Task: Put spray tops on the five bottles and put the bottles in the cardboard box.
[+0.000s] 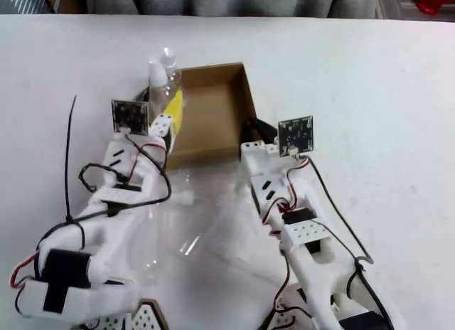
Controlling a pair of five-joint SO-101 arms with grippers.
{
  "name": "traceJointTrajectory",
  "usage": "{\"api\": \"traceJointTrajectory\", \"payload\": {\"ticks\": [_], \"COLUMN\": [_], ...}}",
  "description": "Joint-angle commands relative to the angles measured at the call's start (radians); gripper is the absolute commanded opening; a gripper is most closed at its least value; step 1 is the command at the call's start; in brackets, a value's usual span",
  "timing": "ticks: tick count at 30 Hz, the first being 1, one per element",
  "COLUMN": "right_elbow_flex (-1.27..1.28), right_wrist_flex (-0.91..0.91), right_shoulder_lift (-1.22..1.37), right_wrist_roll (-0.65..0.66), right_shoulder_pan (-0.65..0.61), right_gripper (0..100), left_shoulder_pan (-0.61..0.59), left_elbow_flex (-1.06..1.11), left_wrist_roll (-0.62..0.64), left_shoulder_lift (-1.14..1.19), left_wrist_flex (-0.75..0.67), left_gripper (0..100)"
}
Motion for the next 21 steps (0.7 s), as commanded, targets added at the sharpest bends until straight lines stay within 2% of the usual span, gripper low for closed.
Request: {"api": "traceJointTrajectory", "payload": {"ticks": [1,6,21], "right_elbow_flex": [-0.054,-0.054,-0.052], "right_wrist_flex": [0.005,0.005,0.005], "right_shoulder_lift": [-0.028,-0.028,-0.028], "right_wrist_roll": [-0.006,-0.006,-0.006], "right_shoulder_pan": [0.002,0.002,0.002], "right_gripper": [1.5,1.5,1.5], "left_shoulder_pan": [0.013,0.012,0.004], "left_elbow_flex": [-0.069,-0.071,-0.137], "left_wrist_roll": [-0.008,-0.011,-0.012], "left_shoulder_lift": [0.031,0.090,0.222], "left_wrist_flex": [-0.084,-0.140,-0.138], "left_gripper": [2,2,2]}}
